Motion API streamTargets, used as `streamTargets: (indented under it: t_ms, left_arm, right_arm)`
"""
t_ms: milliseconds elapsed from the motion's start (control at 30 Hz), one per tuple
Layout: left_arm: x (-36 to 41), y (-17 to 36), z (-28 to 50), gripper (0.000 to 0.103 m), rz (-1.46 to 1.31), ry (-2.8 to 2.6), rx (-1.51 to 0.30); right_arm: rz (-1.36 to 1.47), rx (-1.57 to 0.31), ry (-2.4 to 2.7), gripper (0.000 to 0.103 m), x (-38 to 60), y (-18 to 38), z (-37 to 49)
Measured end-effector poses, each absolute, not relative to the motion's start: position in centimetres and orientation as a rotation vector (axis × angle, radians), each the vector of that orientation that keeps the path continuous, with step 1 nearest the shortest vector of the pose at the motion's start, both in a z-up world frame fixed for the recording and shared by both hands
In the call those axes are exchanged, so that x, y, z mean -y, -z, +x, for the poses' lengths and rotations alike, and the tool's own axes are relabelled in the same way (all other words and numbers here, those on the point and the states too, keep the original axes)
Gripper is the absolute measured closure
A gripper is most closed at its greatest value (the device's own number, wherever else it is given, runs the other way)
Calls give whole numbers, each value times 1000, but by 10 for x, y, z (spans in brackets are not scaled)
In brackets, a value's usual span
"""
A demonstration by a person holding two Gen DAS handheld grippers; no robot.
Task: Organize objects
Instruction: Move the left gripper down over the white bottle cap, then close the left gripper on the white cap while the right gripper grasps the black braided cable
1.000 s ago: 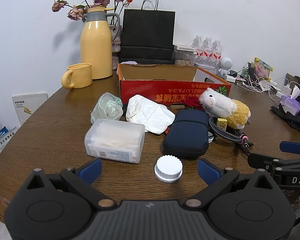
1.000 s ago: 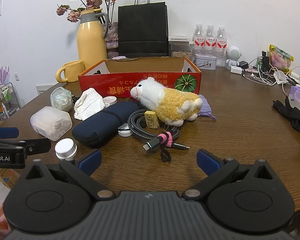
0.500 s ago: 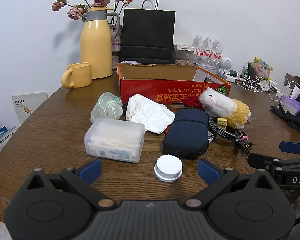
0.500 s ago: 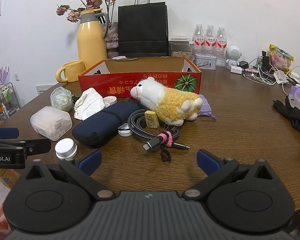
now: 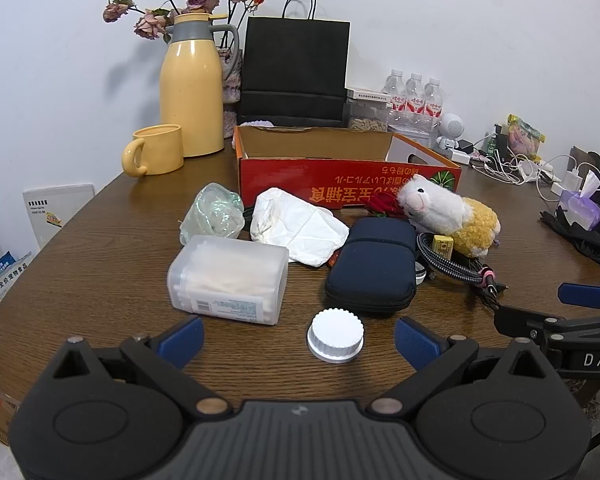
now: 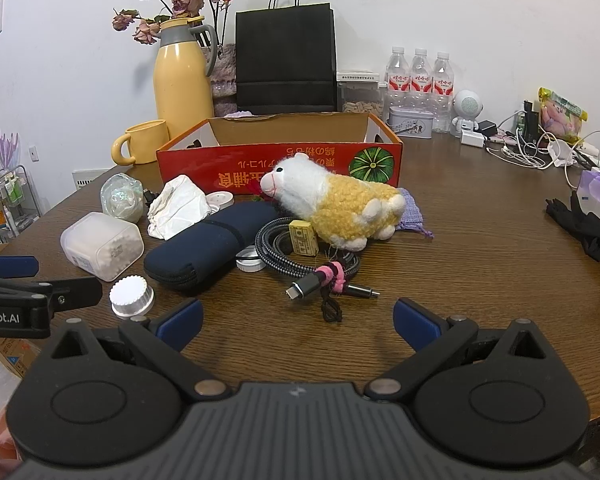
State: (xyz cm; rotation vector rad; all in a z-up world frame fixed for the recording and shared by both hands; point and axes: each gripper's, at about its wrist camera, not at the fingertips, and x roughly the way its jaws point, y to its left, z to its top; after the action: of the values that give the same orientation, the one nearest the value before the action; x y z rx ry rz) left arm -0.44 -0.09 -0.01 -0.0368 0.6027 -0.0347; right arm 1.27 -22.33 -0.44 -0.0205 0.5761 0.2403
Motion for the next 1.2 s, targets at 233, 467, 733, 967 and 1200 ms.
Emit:
streamTargets:
  t_ms: [233,467,733,967,1200]
  left_arm:
    - [1,0,-4,2,-37,35,-603]
    - [5,3,-6,2,-37,46,-615]
    - [9,8,0,7,-38,88,-639]
    - [16,20,17,27,-48,103,-683]
    - [27,29,33,46,-47,110,-706]
  right_arm:
    - [-20,-577,-240,0,223,5,13]
    - [-20,-577,-240,0,223,6,14]
    - [-23,-579,-236,0,223,6,14]
    - [-21,-601,-225,0,230,15,23]
    - [-19,-613,-217,0,237,20,38]
